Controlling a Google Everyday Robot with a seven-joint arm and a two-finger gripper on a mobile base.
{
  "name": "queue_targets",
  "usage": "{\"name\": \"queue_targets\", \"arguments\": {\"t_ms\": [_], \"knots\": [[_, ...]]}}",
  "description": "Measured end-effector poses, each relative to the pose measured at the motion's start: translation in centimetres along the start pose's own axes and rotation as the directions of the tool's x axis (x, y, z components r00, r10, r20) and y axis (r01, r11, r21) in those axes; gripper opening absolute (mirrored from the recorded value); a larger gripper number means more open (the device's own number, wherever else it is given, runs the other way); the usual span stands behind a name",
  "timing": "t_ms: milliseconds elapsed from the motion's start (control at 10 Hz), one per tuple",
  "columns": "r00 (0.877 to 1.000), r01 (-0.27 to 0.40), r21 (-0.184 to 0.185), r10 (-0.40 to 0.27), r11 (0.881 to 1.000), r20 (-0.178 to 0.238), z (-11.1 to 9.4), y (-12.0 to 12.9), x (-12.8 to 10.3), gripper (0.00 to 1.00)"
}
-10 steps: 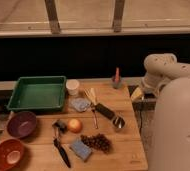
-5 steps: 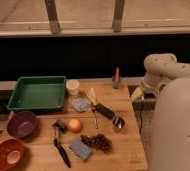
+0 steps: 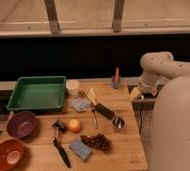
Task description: Place grapes in table surface
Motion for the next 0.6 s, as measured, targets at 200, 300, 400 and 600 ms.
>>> {"name": "queue_targets", "arguments": {"t_ms": [200,300,400,600], "knots": [[0.994,0.105,0.000,-0.105,0.994,0.000,-0.6,4.1,0.8,0.80],[0.987,0.158,-0.006,-0.158,0.987,0.002,-0.7,6.5,1.3,0.80],[0.976,0.216,-0.017,-0.216,0.976,0.006,-0.8,9.6,1.5,0.80],[0.950,0.312,-0.047,-0.312,0.949,0.008,-0.7,15.4,1.9,0.80]]}}
